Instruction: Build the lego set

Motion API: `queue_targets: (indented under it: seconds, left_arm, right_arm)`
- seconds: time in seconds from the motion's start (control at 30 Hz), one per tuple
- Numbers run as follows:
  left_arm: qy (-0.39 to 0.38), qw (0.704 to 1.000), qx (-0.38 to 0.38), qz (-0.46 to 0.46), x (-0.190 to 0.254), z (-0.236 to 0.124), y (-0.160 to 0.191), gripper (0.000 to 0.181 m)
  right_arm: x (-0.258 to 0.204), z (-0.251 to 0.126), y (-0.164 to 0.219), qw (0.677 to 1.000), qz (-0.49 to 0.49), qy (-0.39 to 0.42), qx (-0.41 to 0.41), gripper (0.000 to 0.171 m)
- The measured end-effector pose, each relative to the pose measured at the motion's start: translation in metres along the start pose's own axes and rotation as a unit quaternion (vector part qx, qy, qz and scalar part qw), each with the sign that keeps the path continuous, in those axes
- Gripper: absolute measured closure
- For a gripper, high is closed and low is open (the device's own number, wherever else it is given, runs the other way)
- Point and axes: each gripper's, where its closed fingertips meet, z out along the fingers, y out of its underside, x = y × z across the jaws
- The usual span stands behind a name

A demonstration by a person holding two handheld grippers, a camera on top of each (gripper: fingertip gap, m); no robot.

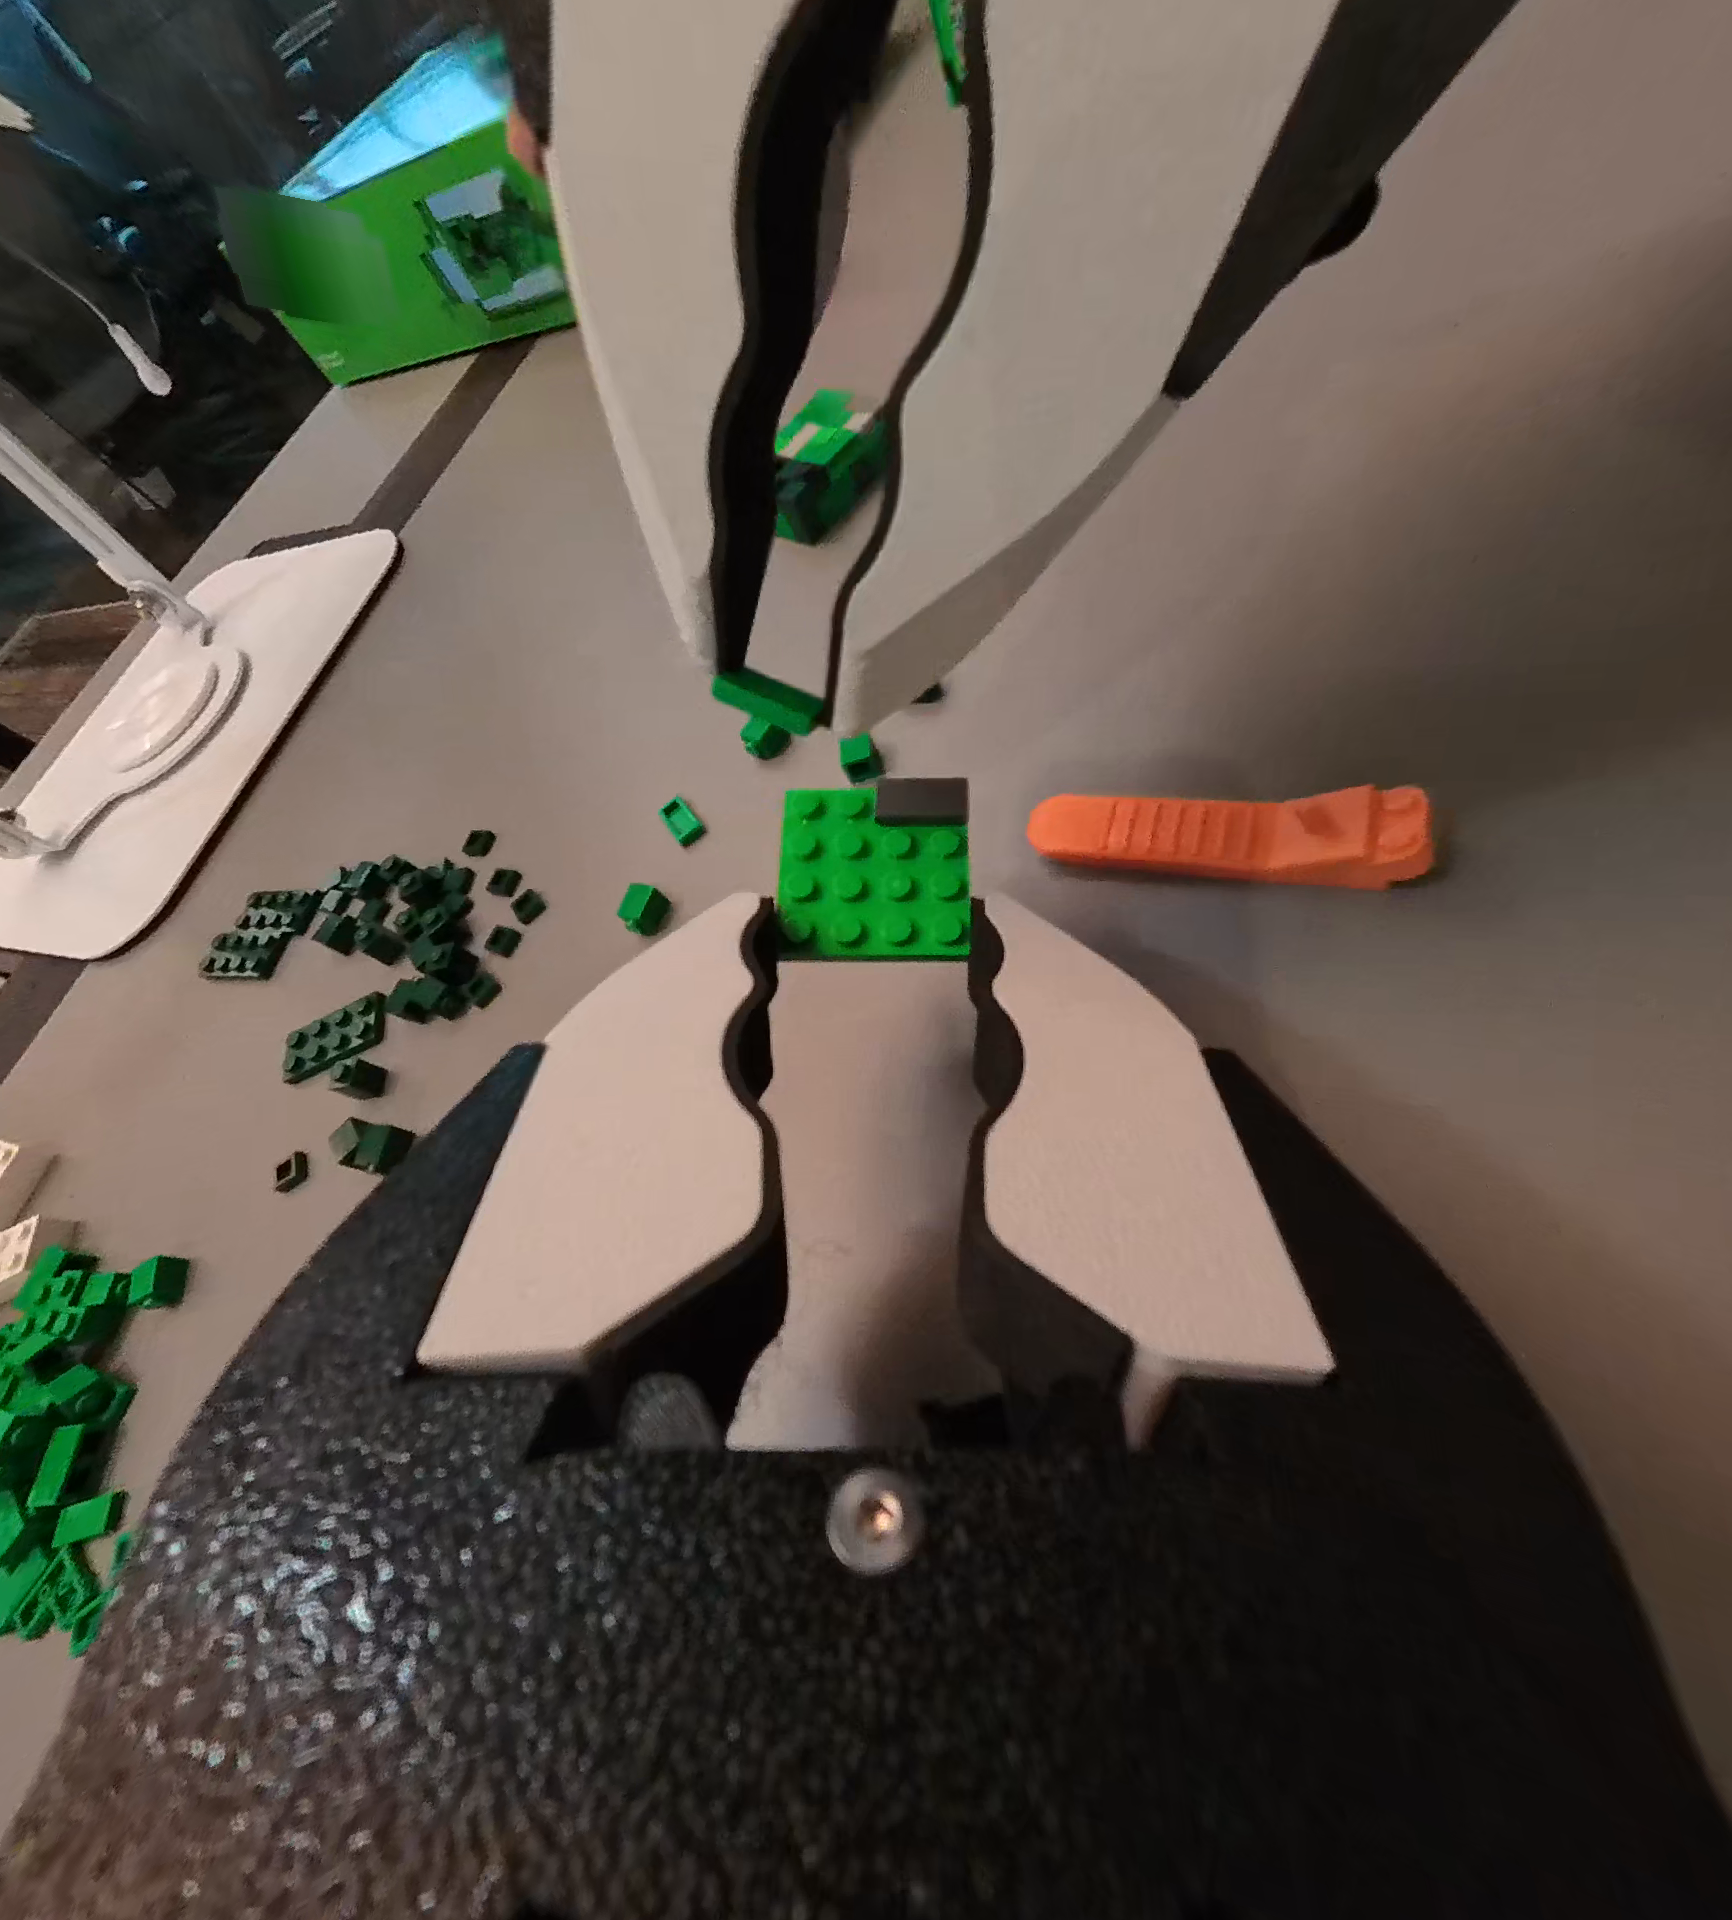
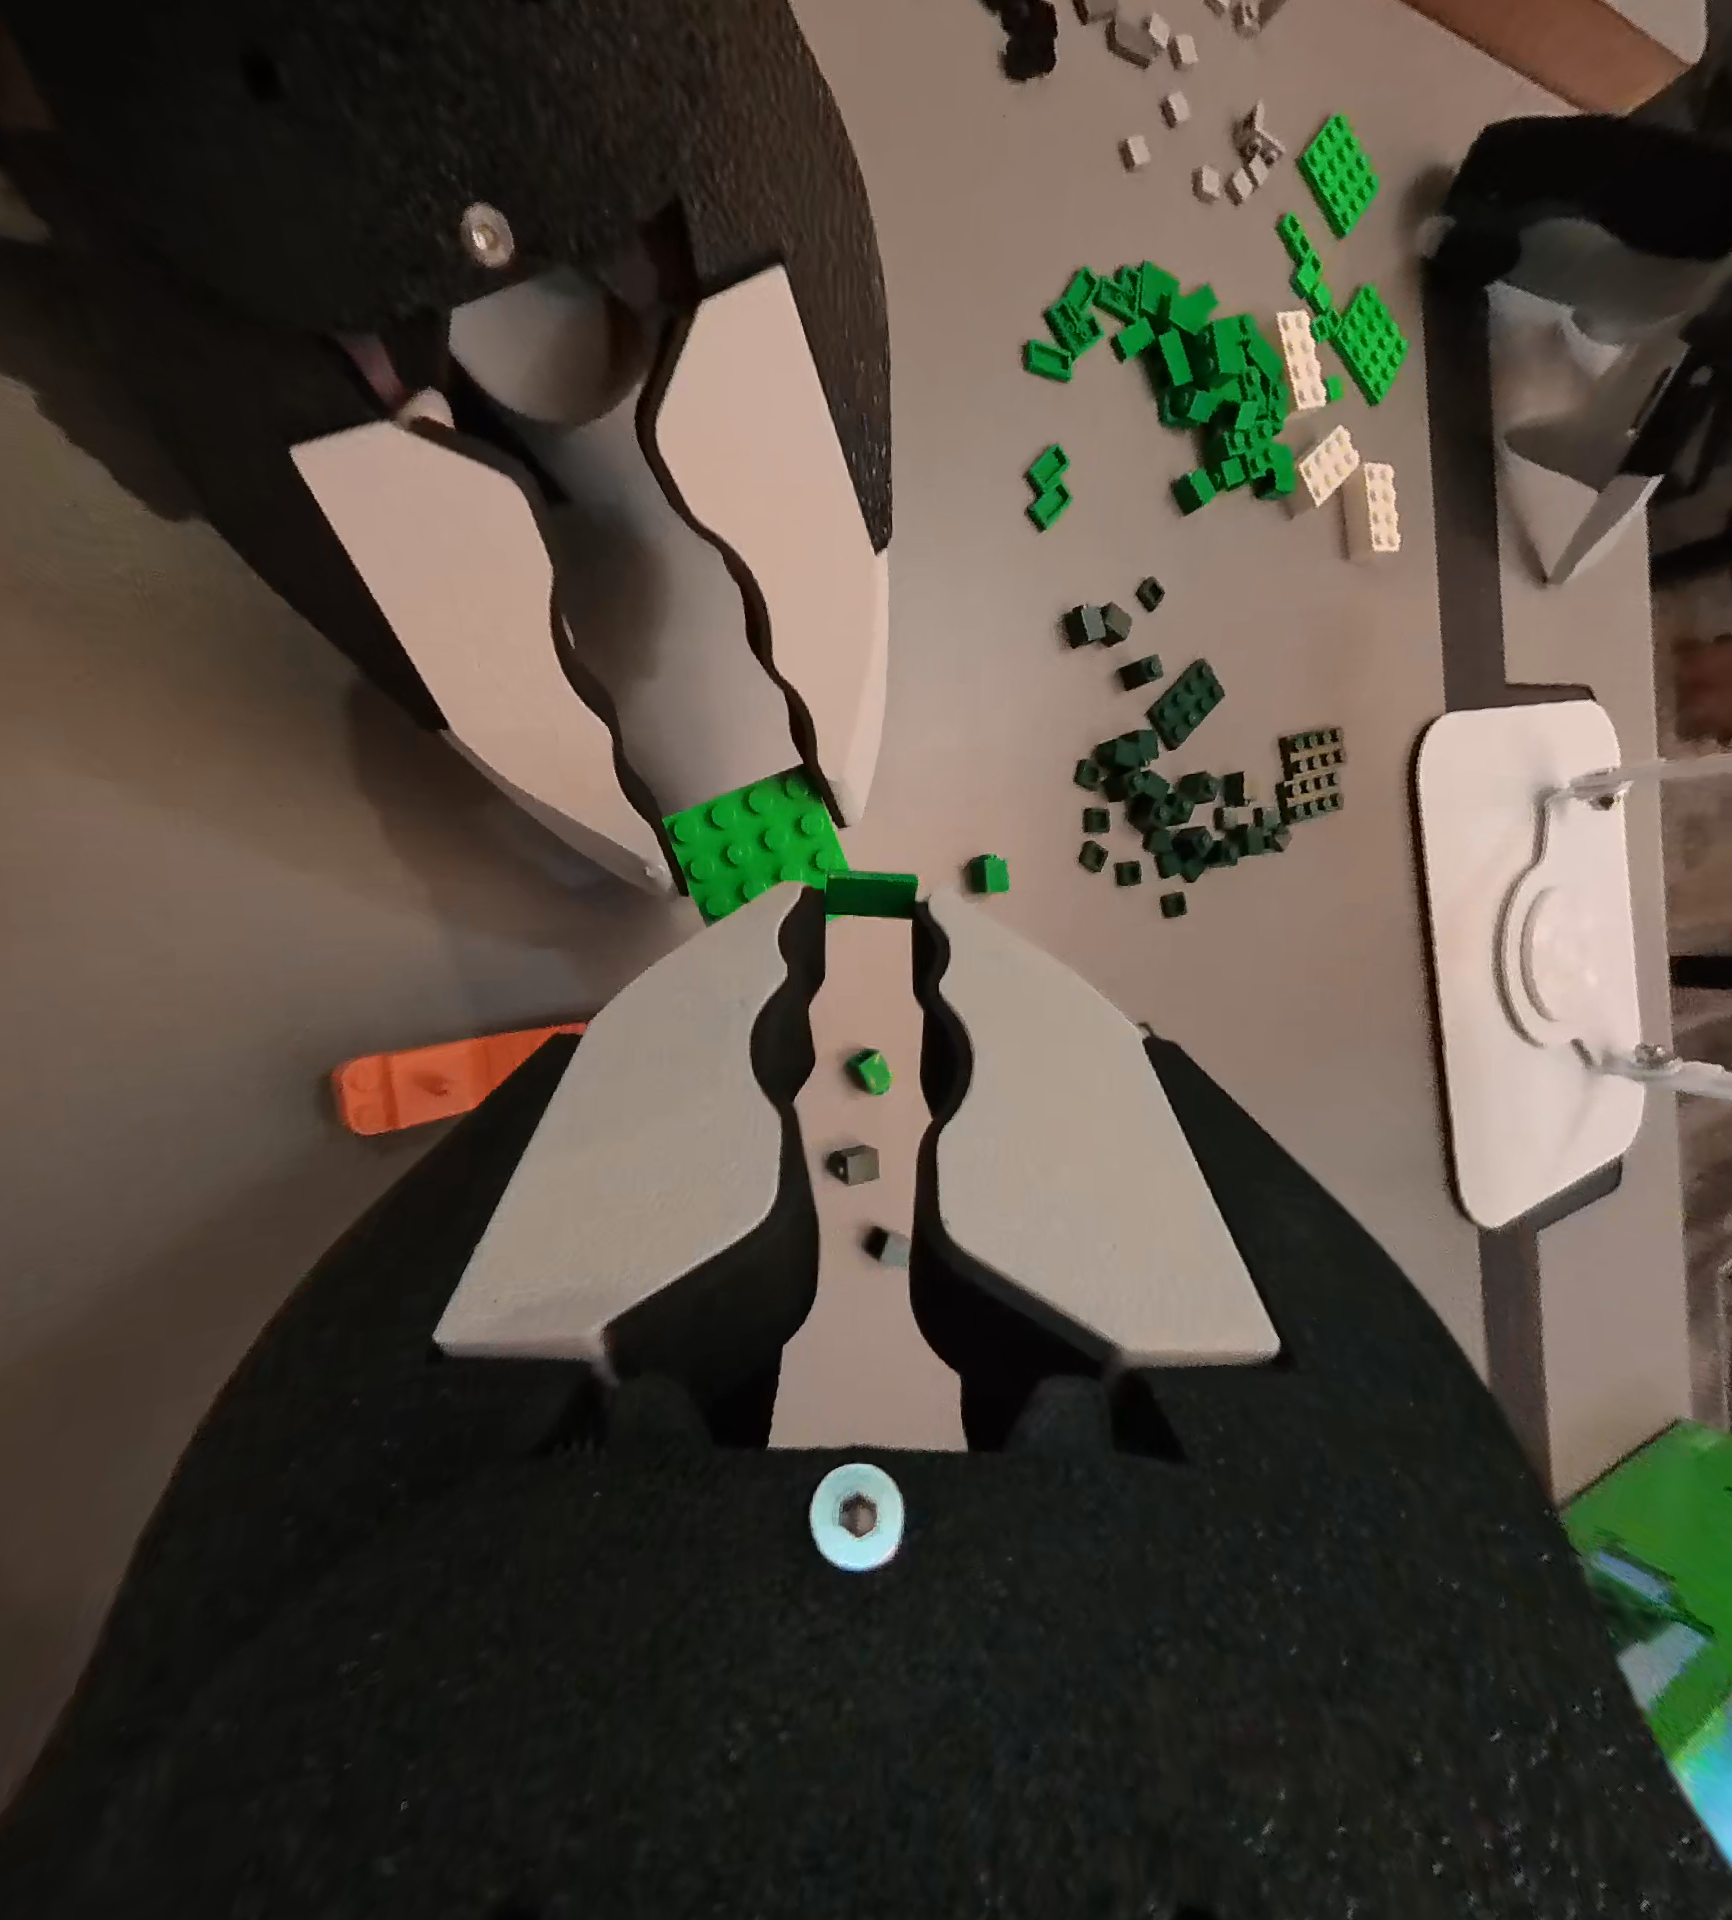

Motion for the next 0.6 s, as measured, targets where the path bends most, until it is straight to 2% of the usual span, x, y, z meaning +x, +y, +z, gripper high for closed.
queue_targets:
  seconds: [0.2, 0.6]
  left_arm:
    - [0.008, 1.0, 0.005, -0.009, 0.002, 0.001, 0.0, 0.146]
    - [0.016, 1.0, 0.007, -0.017, 0.003, 0.002, 0.0, 0.146]
  right_arm:
    - [0.013, -0.006, 0.003, 0.999, 0.034, 0.04, 0.013, 0.156]
    - [0.0, -0.001, 0.008, 0.998, 0.052, 0.018, 0.027, 0.155]
